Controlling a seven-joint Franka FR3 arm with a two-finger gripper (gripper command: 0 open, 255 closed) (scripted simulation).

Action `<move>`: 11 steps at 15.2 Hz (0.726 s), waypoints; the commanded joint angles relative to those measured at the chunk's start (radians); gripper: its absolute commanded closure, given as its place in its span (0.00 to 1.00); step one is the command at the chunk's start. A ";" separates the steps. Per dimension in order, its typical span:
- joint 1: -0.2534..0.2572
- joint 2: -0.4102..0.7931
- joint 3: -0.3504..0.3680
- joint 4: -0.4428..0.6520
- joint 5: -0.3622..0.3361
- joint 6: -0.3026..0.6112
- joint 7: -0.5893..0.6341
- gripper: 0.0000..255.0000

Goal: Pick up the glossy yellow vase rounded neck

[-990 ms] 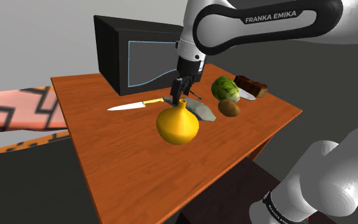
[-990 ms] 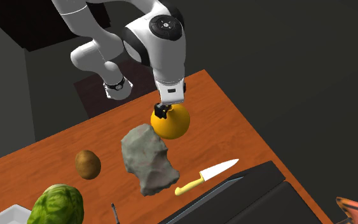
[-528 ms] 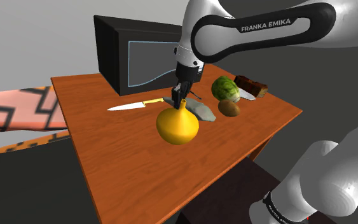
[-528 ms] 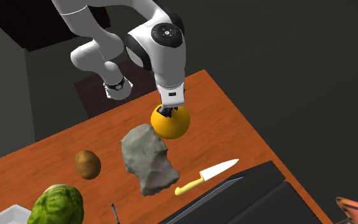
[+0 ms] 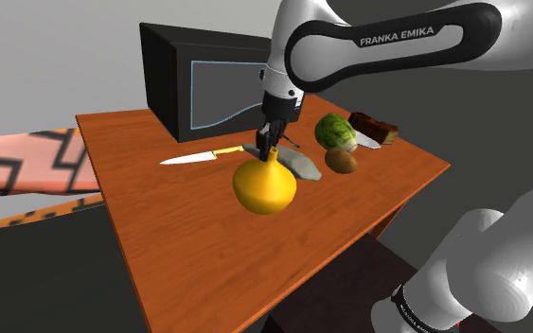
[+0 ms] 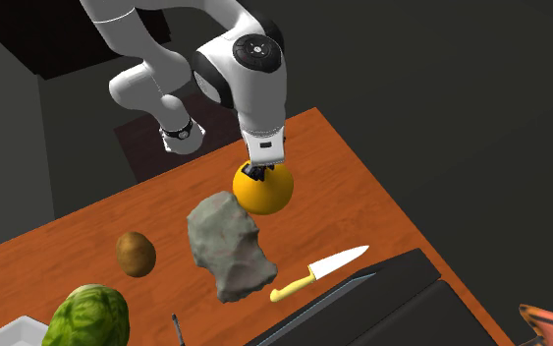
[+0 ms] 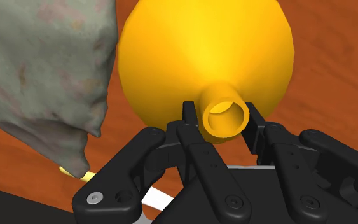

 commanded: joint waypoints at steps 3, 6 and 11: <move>-0.001 -0.010 -0.002 0.039 0.001 -0.048 -0.002 1.00; -0.001 -0.015 -0.003 0.073 0.001 -0.088 -0.003 1.00; -0.002 -0.020 -0.004 0.136 0.001 -0.155 -0.004 1.00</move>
